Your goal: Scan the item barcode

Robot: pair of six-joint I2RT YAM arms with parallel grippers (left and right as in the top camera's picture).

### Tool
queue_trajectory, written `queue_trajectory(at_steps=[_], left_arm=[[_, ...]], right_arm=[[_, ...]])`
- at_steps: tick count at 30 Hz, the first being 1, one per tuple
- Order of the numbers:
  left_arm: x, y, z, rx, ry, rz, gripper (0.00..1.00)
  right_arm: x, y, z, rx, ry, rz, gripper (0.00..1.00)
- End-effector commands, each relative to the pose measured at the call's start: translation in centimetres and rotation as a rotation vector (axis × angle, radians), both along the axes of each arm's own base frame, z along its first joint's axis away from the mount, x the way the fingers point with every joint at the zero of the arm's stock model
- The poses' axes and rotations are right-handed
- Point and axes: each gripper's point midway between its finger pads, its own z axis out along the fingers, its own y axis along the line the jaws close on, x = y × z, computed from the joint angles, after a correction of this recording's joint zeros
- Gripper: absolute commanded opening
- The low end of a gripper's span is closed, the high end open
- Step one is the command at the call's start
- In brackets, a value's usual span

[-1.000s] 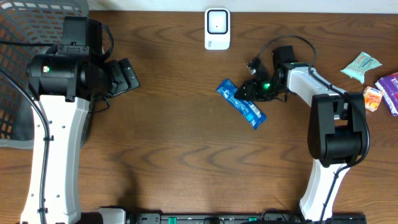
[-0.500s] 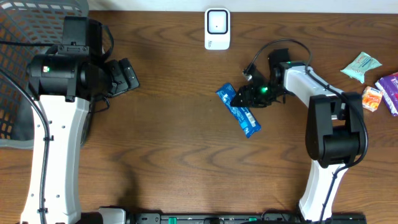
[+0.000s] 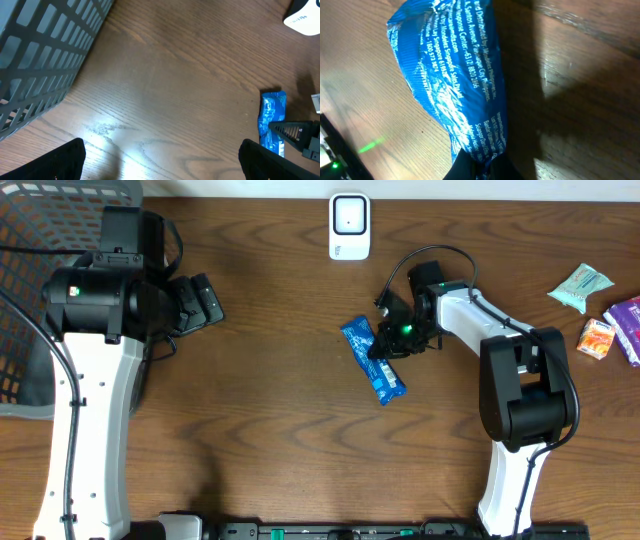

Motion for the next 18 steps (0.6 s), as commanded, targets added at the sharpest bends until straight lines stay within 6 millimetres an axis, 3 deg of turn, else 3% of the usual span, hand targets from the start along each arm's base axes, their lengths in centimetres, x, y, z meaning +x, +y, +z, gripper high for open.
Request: queue_trajectory(at_steps=[1, 4, 8, 12, 15, 18], left_arm=[[0.1, 0.4, -0.1, 0.017, 0.004, 0.005, 0.98], [0.1, 0.4, -0.1, 0.018, 0.004, 0.004, 0.98], [0.1, 0.4, -0.1, 0.018, 0.004, 0.004, 0.98], [0.1, 0.4, -0.1, 0.017, 0.004, 0.005, 0.98], [0.1, 0.4, -0.1, 0.017, 0.004, 0.005, 0.98], [0.1, 0.4, -0.1, 0.017, 0.004, 0.005, 0.98]], right_arm=[[1.1, -1.9, 0.0, -0.115, -0.004, -0.083, 0.01], [2.9, -4.6, 2.3, -0.271, -0.077, -0.184, 0.01], [4.7, -8.6, 7.0, -0.510, -0.242, -0.329, 0.01], [4.9, -11.0, 11.0, -0.693, -0.378, -0.425, 0.01], [4.4, -11.9, 12.0, -0.821, -0.424, -0.464, 0.01], [3.9, -12.5, 11.8, -0.952, -0.457, -0.473, 0.01]])
